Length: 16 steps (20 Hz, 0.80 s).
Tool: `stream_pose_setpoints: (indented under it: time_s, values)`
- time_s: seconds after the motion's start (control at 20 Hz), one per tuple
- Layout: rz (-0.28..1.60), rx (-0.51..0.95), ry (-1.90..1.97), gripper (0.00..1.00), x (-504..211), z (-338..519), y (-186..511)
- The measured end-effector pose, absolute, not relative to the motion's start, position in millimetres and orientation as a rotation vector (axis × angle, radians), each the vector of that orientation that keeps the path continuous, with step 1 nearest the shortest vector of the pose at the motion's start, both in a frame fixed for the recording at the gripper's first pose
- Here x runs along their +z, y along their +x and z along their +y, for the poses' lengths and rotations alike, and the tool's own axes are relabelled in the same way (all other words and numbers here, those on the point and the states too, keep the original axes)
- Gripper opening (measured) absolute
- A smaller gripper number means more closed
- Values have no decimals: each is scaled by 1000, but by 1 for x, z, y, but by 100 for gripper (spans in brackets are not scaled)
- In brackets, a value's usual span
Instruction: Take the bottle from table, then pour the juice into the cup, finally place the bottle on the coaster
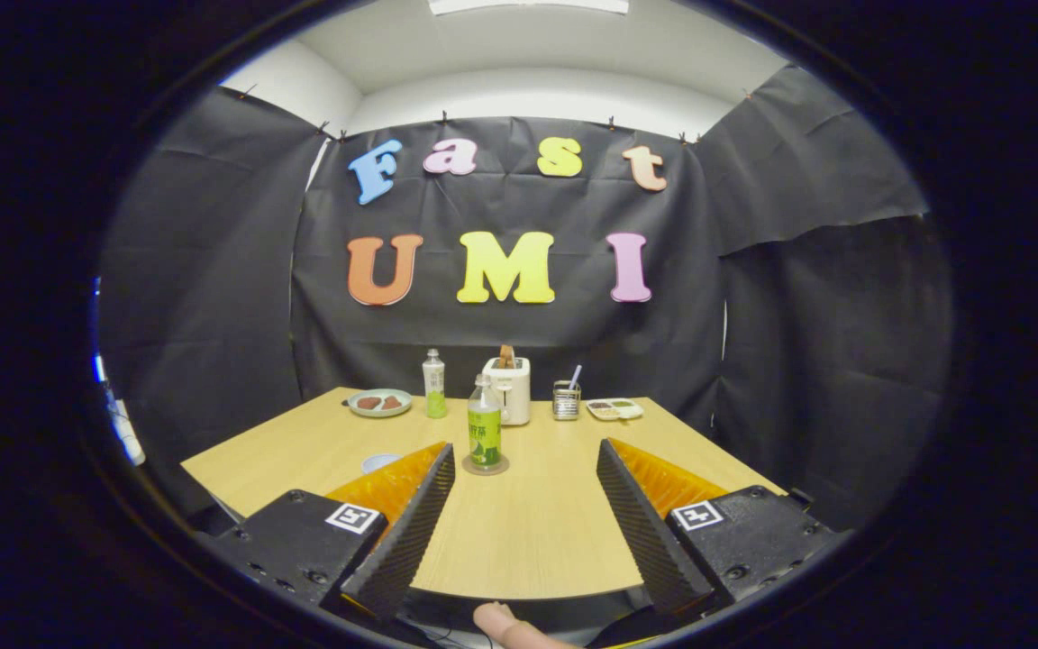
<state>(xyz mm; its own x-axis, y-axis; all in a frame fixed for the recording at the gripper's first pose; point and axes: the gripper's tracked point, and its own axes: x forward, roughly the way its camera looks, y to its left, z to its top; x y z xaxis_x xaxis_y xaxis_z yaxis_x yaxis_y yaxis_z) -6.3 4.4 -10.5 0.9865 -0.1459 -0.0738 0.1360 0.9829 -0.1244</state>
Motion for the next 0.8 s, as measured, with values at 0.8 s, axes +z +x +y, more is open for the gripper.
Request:
stream_pose_setpoints:
  time_s: [0.8]
  values:
    - [77, -175, -114, 100, -12, -4, -3]
